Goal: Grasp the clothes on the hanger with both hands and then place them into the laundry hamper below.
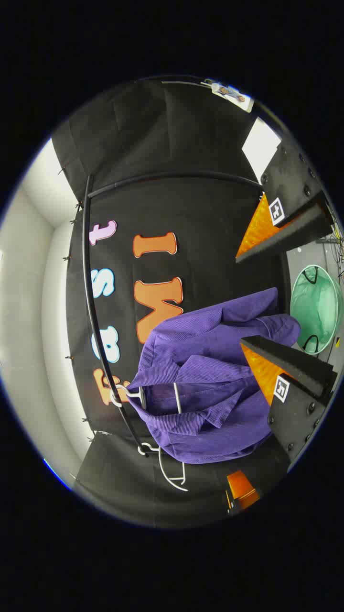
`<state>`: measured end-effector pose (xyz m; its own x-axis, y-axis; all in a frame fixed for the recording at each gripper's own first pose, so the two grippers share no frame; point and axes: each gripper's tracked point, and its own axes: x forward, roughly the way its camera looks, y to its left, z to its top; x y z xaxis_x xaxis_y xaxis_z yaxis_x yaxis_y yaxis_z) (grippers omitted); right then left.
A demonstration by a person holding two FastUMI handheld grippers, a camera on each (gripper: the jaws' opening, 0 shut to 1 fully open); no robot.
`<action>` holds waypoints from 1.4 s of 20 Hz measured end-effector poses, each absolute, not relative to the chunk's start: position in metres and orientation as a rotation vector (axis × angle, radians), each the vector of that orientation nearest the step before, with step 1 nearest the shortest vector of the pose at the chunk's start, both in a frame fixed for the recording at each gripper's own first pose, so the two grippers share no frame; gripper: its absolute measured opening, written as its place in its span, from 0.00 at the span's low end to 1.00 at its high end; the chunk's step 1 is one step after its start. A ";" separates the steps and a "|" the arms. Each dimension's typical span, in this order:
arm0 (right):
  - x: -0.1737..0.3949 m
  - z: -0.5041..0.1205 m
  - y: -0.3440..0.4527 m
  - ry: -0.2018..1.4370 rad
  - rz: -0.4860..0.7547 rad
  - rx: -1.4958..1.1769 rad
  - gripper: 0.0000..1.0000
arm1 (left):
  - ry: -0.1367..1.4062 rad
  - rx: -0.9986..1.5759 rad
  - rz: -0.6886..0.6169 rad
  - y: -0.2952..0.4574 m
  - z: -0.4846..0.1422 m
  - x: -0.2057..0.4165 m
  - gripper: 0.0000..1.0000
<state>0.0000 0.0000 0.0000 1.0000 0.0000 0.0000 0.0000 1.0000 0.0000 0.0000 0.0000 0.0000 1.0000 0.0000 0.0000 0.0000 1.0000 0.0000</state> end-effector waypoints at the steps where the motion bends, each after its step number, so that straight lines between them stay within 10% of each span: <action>1: -0.001 0.000 0.000 -0.001 -0.007 -0.002 0.98 | -0.002 -0.004 -0.002 0.002 0.003 0.000 0.92; 17: 0.018 0.003 -0.008 0.008 0.022 -0.015 0.98 | 0.029 -0.019 0.008 -0.017 0.010 0.012 0.92; 28: 0.088 0.011 0.053 0.042 0.333 0.004 0.98 | 0.051 -0.024 0.127 -0.055 0.005 0.028 0.92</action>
